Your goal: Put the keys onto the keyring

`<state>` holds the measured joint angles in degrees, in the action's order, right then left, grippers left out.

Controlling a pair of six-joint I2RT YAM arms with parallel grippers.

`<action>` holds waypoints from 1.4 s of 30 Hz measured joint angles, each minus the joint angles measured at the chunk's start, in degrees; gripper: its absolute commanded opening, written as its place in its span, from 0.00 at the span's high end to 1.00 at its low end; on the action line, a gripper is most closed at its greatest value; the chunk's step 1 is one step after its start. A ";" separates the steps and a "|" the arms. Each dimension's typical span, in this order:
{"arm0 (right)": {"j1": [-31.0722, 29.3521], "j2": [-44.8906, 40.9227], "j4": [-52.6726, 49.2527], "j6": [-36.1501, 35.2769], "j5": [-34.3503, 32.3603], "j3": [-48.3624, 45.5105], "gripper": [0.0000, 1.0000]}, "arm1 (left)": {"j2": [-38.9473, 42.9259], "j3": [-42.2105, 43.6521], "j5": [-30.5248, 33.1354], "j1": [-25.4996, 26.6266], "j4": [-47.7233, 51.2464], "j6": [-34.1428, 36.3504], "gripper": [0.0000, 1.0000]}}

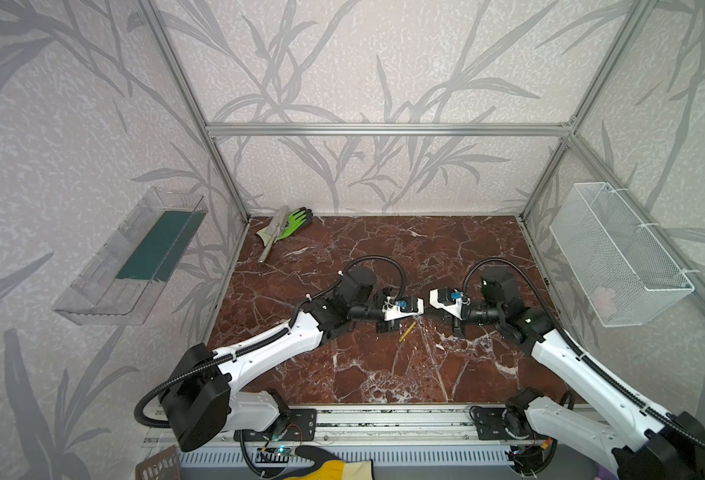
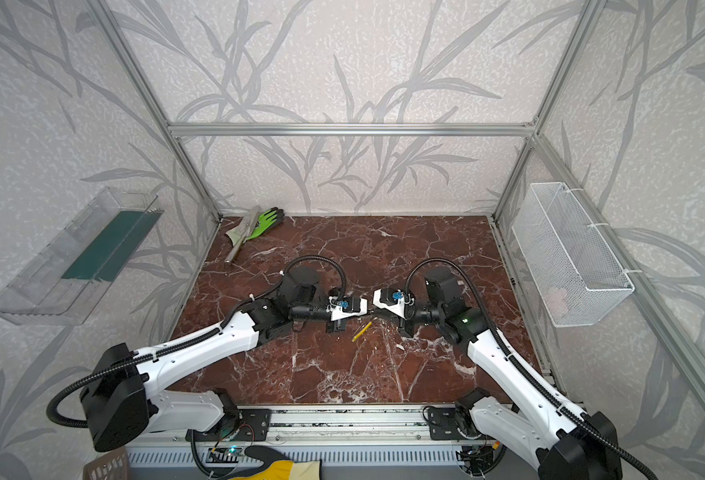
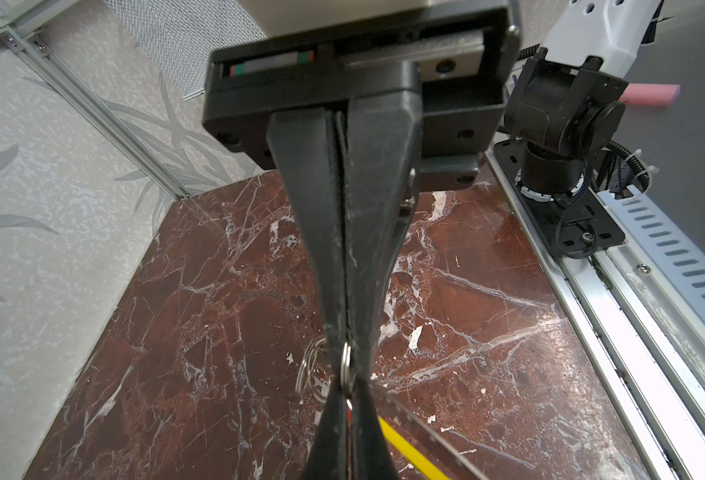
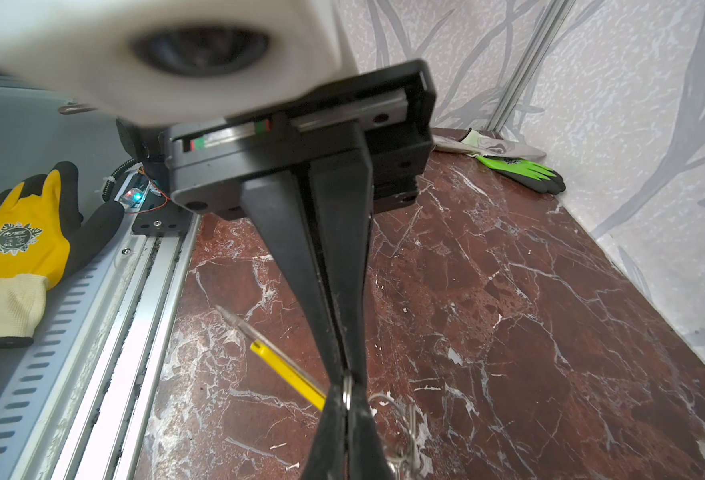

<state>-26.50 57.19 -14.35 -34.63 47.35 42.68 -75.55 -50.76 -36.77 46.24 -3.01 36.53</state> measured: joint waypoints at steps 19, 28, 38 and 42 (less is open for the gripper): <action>3.91 -12.52 -4.46 -0.42 -9.27 -0.31 0.56 | 2.49 1.16 4.28 0.98 -3.87 -6.84 1.00; 3.91 -15.15 -2.43 4.85 -7.50 -4.15 0.71 | 3.10 3.43 1.92 0.15 -9.01 -15.02 1.00; 3.89 -12.59 4.46 8.57 -3.45 -4.28 0.75 | 3.10 3.82 1.55 0.09 -12.52 -17.59 1.00; 3.41 -11.65 6.16 8.79 -3.17 -4.28 0.78 | 3.10 3.80 1.77 0.09 -12.22 -17.05 1.00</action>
<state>-23.09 45.54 -8.19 -25.85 44.18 38.39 -72.44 -46.96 -35.00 46.33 -15.22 19.49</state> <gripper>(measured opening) 0.235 0.052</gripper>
